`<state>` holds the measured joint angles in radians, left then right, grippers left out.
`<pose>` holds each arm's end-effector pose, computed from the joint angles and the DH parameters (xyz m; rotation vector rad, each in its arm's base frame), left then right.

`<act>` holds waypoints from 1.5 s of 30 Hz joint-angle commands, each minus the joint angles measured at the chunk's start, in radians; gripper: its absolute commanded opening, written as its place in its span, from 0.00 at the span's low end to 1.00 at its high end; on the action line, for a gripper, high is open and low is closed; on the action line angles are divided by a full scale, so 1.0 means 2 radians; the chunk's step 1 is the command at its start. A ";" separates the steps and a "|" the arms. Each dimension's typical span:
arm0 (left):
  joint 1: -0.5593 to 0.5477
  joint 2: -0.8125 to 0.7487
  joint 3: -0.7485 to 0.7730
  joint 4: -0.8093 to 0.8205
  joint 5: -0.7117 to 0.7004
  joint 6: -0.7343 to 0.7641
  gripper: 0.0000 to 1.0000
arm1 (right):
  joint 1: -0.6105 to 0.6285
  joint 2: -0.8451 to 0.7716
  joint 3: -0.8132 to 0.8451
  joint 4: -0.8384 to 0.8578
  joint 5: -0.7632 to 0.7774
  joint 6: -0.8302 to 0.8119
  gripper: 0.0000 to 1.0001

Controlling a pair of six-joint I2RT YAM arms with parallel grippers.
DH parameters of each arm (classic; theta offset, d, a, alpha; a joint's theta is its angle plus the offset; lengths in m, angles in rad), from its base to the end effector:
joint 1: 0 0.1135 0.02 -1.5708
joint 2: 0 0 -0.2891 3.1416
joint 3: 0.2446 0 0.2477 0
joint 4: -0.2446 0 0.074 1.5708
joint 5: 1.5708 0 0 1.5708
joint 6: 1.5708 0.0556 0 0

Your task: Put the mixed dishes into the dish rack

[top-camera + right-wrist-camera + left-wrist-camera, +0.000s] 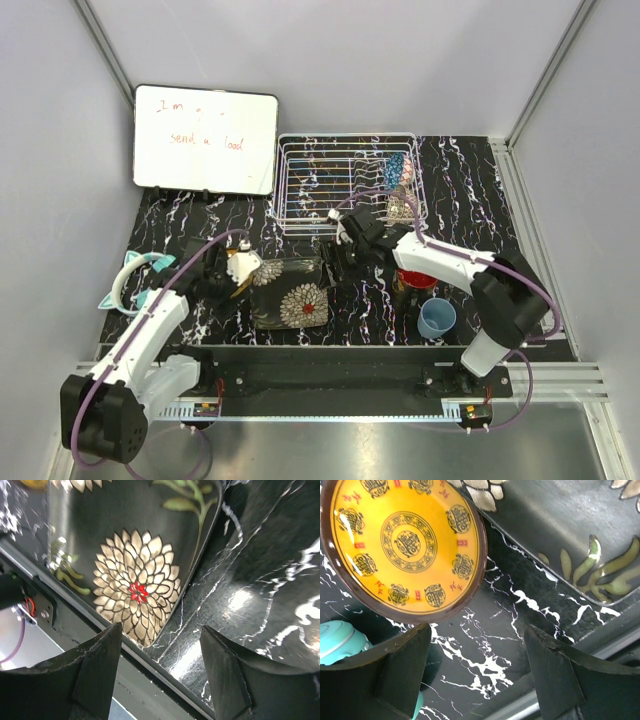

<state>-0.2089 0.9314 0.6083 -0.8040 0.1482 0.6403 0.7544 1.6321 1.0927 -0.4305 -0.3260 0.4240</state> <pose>0.1448 -0.0391 0.2096 1.1435 2.4205 -0.0649 0.2402 0.2502 0.2256 -0.5792 2.6385 0.8334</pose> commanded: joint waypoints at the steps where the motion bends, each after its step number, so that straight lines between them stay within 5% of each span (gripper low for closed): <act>1: -0.008 0.004 -0.010 0.056 -0.010 0.009 0.78 | -0.001 0.021 -0.021 0.044 -0.052 0.002 0.71; 32: -0.116 0.193 0.027 0.172 -0.042 -0.011 0.77 | -0.001 0.133 -0.052 0.165 -0.116 0.012 0.62; 37: -0.134 0.206 0.036 0.177 -0.049 -0.023 0.77 | -0.001 0.101 -0.055 0.166 -0.112 0.017 0.54; 45: -0.162 0.224 0.053 0.187 -0.052 -0.041 0.77 | -0.001 0.011 -0.058 0.166 -0.110 0.024 0.56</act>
<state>-0.4889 1.3567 0.6834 -0.5484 -0.0277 0.6212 0.7330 1.7710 0.9577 -0.1665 -0.5232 0.4683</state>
